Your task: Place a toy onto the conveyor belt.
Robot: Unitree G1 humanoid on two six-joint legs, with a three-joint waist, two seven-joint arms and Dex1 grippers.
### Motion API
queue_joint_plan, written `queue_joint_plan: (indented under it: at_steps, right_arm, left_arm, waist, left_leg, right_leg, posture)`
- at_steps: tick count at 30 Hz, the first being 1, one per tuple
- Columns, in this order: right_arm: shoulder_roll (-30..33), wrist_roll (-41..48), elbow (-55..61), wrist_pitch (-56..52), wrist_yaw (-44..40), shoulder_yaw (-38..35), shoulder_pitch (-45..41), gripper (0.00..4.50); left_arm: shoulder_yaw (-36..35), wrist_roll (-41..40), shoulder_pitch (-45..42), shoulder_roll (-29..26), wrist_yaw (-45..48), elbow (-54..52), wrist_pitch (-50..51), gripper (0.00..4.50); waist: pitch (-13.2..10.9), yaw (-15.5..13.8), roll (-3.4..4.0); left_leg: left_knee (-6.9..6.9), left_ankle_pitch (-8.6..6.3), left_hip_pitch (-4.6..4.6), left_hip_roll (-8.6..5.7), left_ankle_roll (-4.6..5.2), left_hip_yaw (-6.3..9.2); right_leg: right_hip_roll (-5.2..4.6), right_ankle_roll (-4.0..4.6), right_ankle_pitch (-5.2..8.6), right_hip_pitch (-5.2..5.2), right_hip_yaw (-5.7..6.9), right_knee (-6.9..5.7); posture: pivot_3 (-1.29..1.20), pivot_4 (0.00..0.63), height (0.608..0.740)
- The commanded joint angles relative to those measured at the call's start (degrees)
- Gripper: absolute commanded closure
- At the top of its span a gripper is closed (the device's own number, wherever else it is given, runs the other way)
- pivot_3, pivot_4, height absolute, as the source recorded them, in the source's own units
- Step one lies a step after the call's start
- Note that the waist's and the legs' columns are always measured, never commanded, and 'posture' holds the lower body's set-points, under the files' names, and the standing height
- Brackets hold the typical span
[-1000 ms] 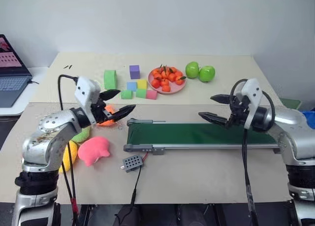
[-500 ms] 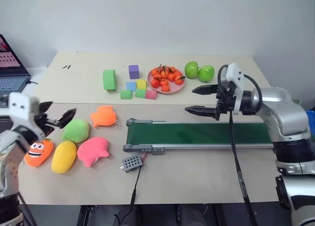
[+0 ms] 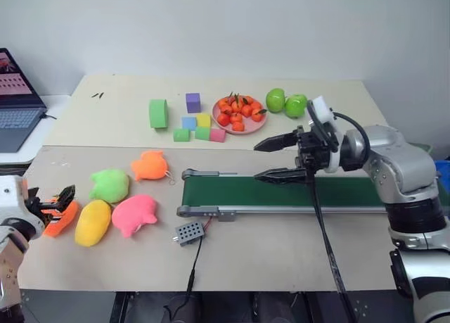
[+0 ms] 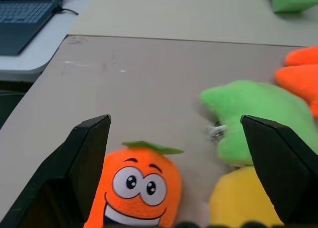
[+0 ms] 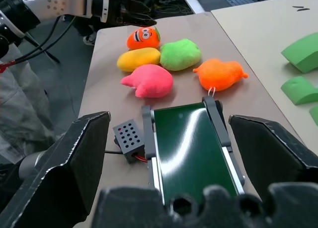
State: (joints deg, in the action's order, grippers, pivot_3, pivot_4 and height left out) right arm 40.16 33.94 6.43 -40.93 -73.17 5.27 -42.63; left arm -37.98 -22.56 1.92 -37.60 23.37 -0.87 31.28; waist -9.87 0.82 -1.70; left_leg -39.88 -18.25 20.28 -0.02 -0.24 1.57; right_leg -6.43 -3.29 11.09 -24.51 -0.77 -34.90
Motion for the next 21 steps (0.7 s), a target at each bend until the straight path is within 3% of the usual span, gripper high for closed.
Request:
queue_joint_plan:
  at_steps: [1, 16, 21]
  right_arm:
    - [0.66, 4.03, 5.15, -2.44, 0.29, -2.53, -0.06, 0.00]
    - [2.88, 2.92, 5.62, -1.53, 2.60, -2.90, 0.50, 0.00]
    - [2.86, 1.64, 4.83, -0.53, 3.45, -2.53, 0.19, 0.00]
  left_arm:
    - [0.38, 2.53, 0.08, -0.58, -1.10, 2.26, -3.78, 0.02]
    - [3.03, 5.57, 3.90, -0.56, 0.74, 12.62, -8.94, 0.02]
    - [3.19, 5.66, 2.91, -0.78, 0.70, 14.91, -9.27, 1.34]
  waist:
    - [0.00, 0.00, 0.00]
    - [0.02, 0.07, -0.02]
    - [0.02, 0.02, -0.02]
  left_leg:
    - [0.01, 0.00, 0.00, 0.00, 0.00, 0.00]
    - [0.03, -0.01, -0.01, 0.01, 0.01, -0.03]
    - [0.02, -0.01, -0.01, 0.01, 0.00, -0.02]
  right_leg:
    - [0.00, 0.00, 0.00, -0.01, 0.00, 0.00]
    - [-0.01, 0.00, 0.00, -0.02, 0.02, 0.00]
    - [-0.02, 0.00, 0.00, -0.02, 0.03, -0.02]
  posture:
    - [0.00, 0.150, 0.738]
    - [0.00, 0.150, 0.738]
    - [0.00, 0.150, 0.738]
